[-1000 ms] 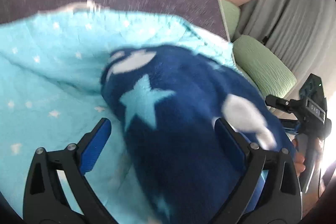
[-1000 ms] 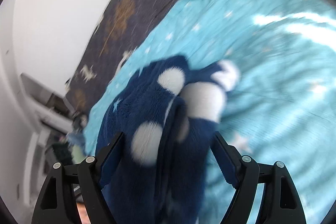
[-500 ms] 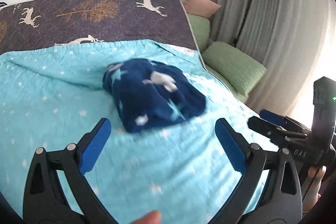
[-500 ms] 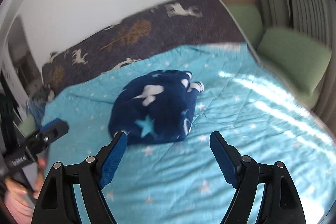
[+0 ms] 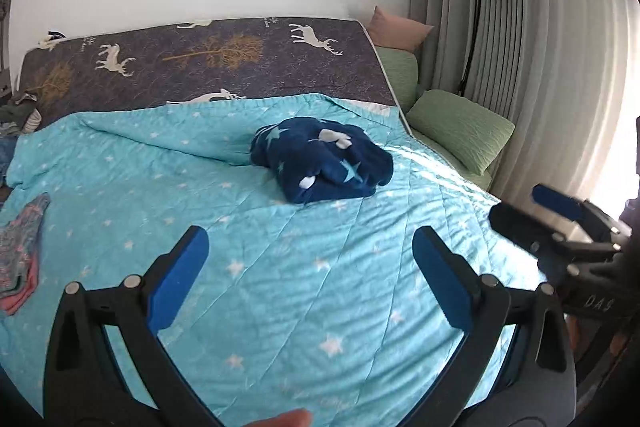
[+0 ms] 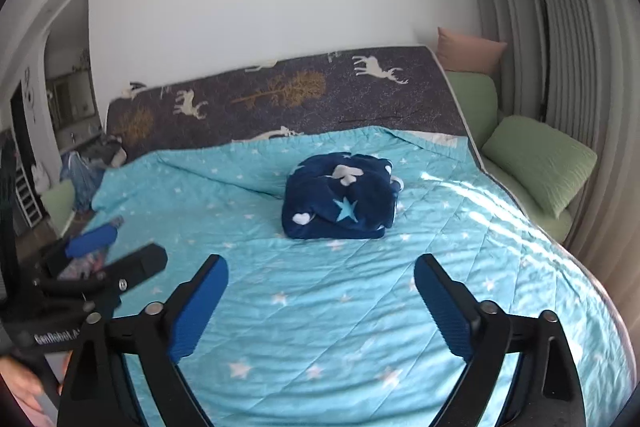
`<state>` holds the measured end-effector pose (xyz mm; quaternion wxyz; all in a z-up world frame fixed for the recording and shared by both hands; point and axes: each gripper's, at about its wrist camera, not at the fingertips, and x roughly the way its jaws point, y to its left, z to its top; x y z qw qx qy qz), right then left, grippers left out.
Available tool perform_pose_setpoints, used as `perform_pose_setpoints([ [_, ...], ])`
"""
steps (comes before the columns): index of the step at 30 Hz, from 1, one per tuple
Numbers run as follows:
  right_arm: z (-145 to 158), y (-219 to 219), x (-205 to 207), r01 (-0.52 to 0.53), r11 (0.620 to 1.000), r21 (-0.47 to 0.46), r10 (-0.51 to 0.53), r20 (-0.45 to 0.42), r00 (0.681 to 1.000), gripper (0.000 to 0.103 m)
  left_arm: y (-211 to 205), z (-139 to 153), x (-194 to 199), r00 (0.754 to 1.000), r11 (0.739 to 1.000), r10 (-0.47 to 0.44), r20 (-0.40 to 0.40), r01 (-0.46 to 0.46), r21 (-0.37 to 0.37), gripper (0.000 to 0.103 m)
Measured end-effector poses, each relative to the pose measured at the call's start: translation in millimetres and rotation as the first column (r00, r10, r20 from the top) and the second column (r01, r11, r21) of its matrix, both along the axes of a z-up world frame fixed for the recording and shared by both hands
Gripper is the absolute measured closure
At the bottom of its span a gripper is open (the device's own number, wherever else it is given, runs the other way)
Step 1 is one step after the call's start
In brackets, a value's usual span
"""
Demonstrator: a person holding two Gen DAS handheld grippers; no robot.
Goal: Fold small clothes
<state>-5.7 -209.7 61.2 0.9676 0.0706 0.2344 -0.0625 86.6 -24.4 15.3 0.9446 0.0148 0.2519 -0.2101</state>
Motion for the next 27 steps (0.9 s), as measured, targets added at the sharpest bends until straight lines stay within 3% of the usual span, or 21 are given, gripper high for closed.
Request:
perform_pose_setpoints([
  [5,4,19,-13,-0.007,0.997,-0.074,0.009,0.016,1.000,0.002,10,-2,-15,0.999,0.999,0.031,-0.013,-0.032,-0.012,0.002],
  [10,7,29,-20,0.050,0.991,-0.128,-0.049,0.011,0.999,0.000,11,-9,-28,0.998,0.998,0.055,0.011,-0.055,0.027,0.002],
  [15,8,25,-23,0.035,0.998,-0.048,-0.035,0.003,0.999,0.000,8,-14,-35,0.998,0.998,0.059,-0.005,-0.058,0.038,0.002],
  [21,4,25,-21,0.040,0.997,-0.065,-0.041,-0.010,0.999,0.000,2,-14,-39,0.998,0.996,0.060,0.007,-0.060,0.072,0.002],
  [27,-3,15,-19,0.006,1.000,0.002,-0.006,-0.049,0.999,0.000,-7,-17,-40,0.999,0.995,0.045,-0.015,-0.044,0.088,0.002],
])
